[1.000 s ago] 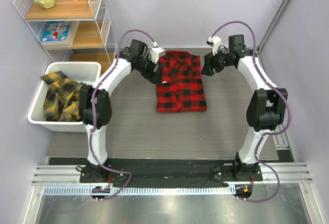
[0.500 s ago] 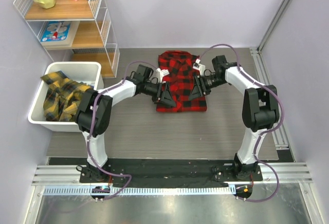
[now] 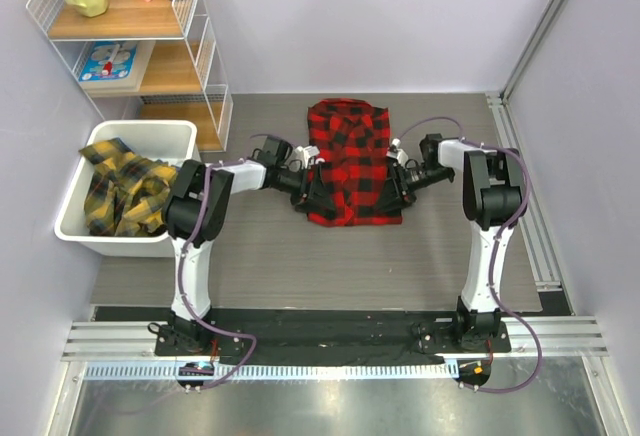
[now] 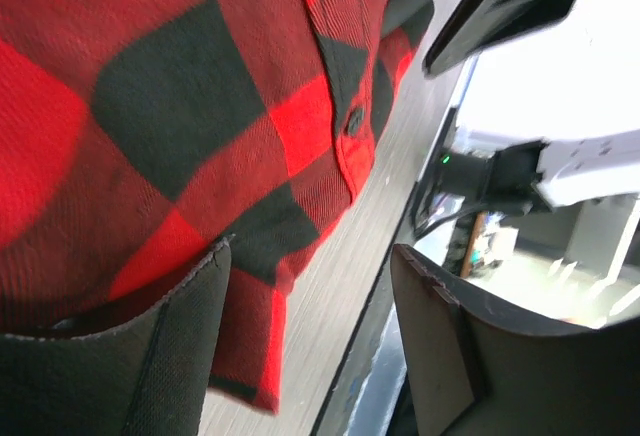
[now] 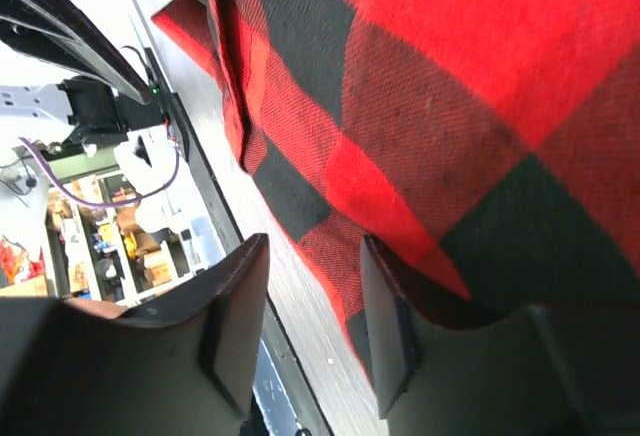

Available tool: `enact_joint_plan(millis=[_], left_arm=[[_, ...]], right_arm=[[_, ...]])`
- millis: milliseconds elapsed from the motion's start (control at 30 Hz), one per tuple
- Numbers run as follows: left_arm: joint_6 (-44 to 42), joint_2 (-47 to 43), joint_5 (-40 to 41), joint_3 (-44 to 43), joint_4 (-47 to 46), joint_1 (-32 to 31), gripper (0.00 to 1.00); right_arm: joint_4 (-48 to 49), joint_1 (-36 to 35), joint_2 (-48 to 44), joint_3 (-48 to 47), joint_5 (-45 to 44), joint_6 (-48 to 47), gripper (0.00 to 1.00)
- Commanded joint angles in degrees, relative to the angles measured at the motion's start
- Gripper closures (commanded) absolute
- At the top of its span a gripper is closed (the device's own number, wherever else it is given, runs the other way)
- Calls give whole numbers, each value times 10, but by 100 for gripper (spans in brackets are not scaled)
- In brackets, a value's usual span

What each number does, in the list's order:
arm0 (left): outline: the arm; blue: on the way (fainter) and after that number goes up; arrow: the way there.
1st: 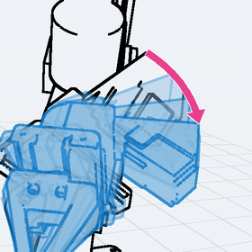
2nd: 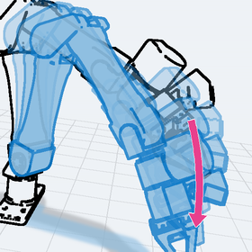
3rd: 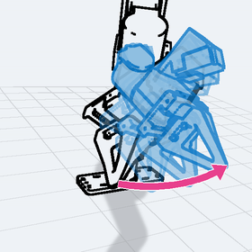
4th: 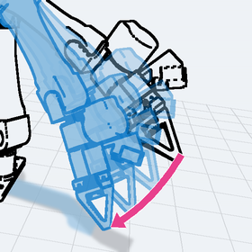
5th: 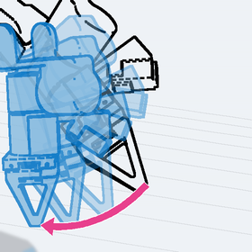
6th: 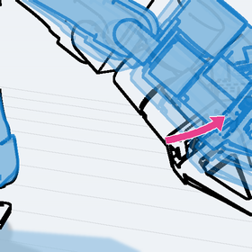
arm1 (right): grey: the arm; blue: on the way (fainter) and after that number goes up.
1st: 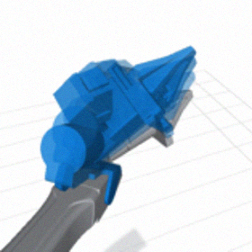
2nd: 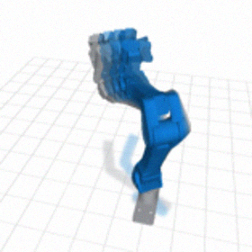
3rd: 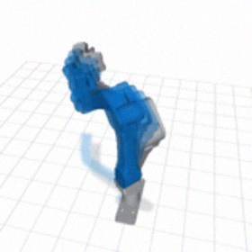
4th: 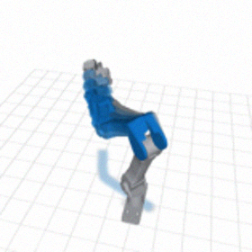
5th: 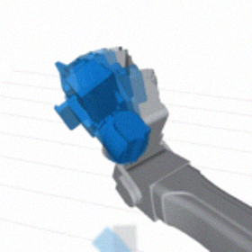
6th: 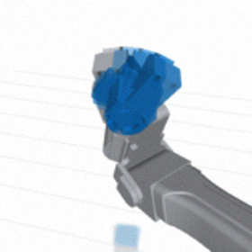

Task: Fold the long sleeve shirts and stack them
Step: Fold the shirt

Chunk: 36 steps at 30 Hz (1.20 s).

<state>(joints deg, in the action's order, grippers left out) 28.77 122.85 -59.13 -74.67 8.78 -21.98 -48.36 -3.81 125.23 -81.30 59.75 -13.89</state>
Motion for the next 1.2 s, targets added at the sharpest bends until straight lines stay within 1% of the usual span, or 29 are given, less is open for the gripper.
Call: enact_joint_plan(millis=[0, 33, 100, 167, 200, 300, 333, 367, 433, 467, 500, 567, 600, 633, 733, 833, 900, 933, 1000, 1033, 1067, 1100, 1133, 1167], left_arm=[[-116, -90, 16, 19, 120, 4, 32], [-136, -108, 17, 14, 134, 5, 32], [-168, -132, 30, -1, 163, 4, 32], [-171, -135, 37, -36, 174, 7, 33], [-159, -130, 37, -49, 165, 10, 33], [-142, -86, 55, -109, 154, 9, 36], [-141, -54, 61, -127, 157, 9, 36], [-139, -38, 77, -166, 157, 10, 37], [-122, -6, 84, -196, 137, 14, 37], [-119, 27, 92, -214, 136, 17, 37], [-118, 42, 96, -248, 136, 19, 37], [-126, 83, 104, -279, 142, 33, 37], [-128, 95, 106, -311, 145, 39, 37], [-136, 108, 105, -325, 150, 44, 37], [-161, 135, 122, -364, 185, 65, 37], [-180, 128, 133, -367, 186, 84, 36], [-188, 107, 140, -355, 166, 94, 35], [-188, 77, 140, -342, 153, 97, 34], [-191, 42, 128, -293, 126, 98, 32], [-192, 2, 121, -278, 122, 96, 32], [-189, -16, 105, -241, 121, 92, 31], [-177, -36, 95, -222, 121, 89, 31], [-168, -67, 83, -198, 119, 77, 30], [-160, -85, 74, -176, 117, 68, 30]], right_arm=[[-87, 16, -65, -18, -61, -73, 47], [-100, 18, -80, -25, -59, -86, 46], [-104, 18, -103, -47, -46, -78, 45], [-88, 14, -101, -75, -32, -58, 44], [-74, 14, -86, -83, -33, -41, 44], [-23, 10, -42, -125, -31, 10, 46], [-13, 9, -28, -140, -31, 19, 46], [8, 6, -16, -168, -34, 38, 46], [32, 2, 22, -194, -46, 57, 46], [53, 0, 35, -223, -50, 67, 47], [60, 1, 53, -238, -53, 81, 47], [63, 1, 98, -290, -72, 84, 48], [63, 4, 110, -304, -76, 86, 48], [63, 4, 131, -316, -80, 85, 48], [69, 5, 150, -341, -94, 90, 48], [71, 5, 153, -352, -90, 97, 48], [74, 5, 128, -348, -85, 96, 46], [74, 4, 117, -345, -83, 95, 46], [73, 5, 72, -325, -72, 94, 44], [72, 4, 50, -313, -68, 92, 44], [73, 4, 30, -282, -65, 91, 43], [72, 3, -7, -265, -60, 94, 43], [72, 1, -23, -245, -46, 98, 43], [71, 0, -38, -206, -40, 108, 43]])
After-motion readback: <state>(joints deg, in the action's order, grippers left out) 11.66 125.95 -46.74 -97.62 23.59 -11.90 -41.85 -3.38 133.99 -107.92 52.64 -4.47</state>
